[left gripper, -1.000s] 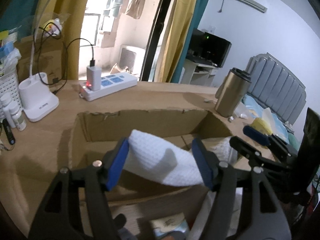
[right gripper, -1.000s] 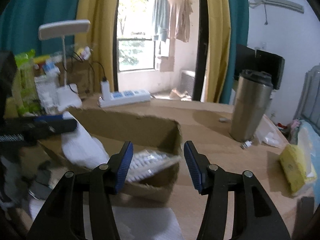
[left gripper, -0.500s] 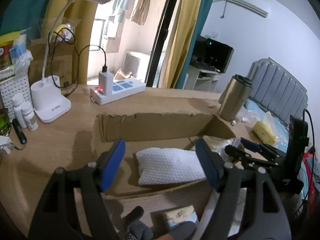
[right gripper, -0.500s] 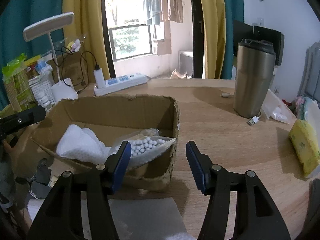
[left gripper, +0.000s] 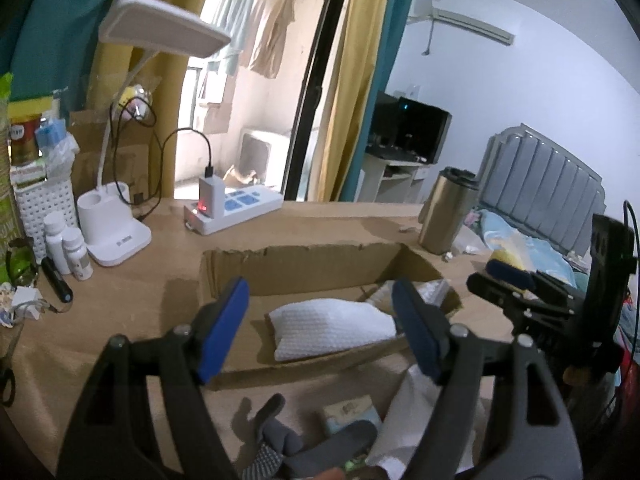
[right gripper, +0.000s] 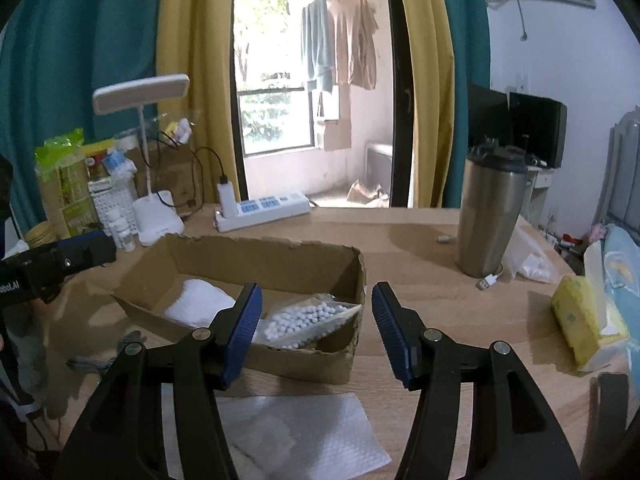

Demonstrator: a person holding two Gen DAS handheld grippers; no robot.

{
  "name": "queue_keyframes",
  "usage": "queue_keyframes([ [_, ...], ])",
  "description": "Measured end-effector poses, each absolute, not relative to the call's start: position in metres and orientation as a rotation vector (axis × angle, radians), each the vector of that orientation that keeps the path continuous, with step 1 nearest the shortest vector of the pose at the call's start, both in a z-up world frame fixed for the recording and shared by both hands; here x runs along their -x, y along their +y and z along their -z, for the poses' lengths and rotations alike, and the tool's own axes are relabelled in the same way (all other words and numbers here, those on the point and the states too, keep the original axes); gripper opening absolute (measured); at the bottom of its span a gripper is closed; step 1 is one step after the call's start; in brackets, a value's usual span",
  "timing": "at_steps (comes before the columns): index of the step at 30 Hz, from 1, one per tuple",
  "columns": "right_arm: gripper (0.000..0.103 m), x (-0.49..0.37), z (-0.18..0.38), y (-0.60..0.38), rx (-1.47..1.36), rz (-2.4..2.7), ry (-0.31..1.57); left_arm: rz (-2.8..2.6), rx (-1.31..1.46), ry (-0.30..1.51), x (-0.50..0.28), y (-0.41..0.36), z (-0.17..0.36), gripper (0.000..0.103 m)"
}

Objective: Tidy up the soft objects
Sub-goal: 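Withdraw both tools from the box toward the bubble wrap and gray sock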

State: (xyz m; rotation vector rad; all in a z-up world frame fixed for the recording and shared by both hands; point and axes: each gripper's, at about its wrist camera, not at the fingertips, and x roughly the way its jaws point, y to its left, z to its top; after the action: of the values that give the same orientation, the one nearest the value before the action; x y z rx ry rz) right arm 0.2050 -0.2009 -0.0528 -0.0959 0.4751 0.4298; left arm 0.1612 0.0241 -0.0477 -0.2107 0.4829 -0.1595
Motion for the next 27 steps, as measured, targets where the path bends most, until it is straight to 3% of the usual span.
queue_keyframes([
  [7, 0.067, -0.181, 0.035, -0.202, 0.105, -0.434, 0.415, 0.160, 0.201, 0.441, -0.137, 0.030, 0.039, 0.076],
  [27, 0.067, -0.147, 0.040, -0.207, 0.121, -0.444, 0.414, 0.151, 0.143, 0.477, -0.101, 0.023, 0.061, 0.078],
])
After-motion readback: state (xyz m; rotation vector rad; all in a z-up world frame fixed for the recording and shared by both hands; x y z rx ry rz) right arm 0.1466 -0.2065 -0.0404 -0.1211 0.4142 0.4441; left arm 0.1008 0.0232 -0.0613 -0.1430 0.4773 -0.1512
